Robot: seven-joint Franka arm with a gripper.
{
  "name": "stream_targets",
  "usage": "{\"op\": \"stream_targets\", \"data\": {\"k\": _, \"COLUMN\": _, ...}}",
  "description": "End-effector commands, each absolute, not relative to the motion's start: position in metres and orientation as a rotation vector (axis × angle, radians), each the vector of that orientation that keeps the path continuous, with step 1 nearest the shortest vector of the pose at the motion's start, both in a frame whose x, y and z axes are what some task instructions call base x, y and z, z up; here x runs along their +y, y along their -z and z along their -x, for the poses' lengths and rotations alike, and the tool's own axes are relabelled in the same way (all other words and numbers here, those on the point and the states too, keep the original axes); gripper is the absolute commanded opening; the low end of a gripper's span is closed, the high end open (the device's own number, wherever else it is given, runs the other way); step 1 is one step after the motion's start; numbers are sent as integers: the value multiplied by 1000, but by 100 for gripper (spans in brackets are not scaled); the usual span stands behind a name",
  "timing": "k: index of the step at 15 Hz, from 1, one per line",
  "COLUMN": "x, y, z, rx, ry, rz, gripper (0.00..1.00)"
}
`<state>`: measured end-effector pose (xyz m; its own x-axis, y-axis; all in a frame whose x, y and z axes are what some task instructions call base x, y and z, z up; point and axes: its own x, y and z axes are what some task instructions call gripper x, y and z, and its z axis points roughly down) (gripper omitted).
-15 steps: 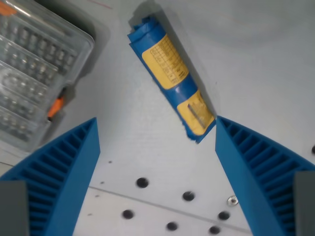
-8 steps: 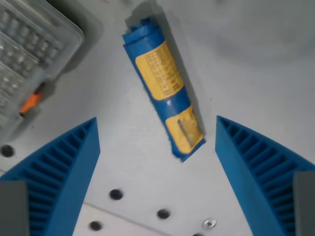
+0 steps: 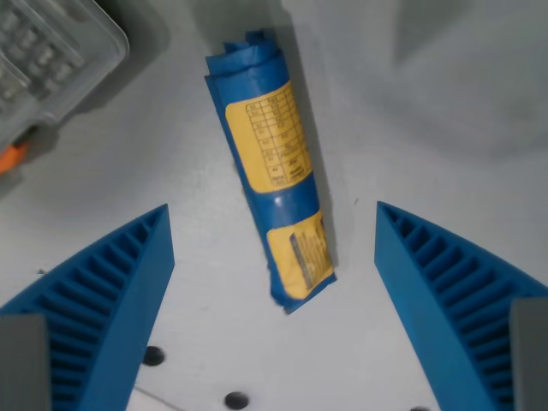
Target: Move above the blue bag
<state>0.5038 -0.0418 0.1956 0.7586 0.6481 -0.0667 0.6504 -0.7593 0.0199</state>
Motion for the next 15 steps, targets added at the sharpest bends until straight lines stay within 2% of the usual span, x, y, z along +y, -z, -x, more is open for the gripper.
{"op": "stream_targets", "data": {"k": 1, "x": -47, "y": -187, "z": -498, "rx": 1300, "ry": -46, "rz": -2739, "gripper": 100}}
{"op": "stream_targets", "data": {"k": 7, "x": -49, "y": -174, "z": -497, "rx": 1283, "ry": -55, "rz": -2740, "gripper": 100}}
{"op": "stream_targets", "data": {"k": 15, "x": -48, "y": -171, "z": -496, "rx": 1235, "ry": -43, "rz": -2774, "gripper": 100}}
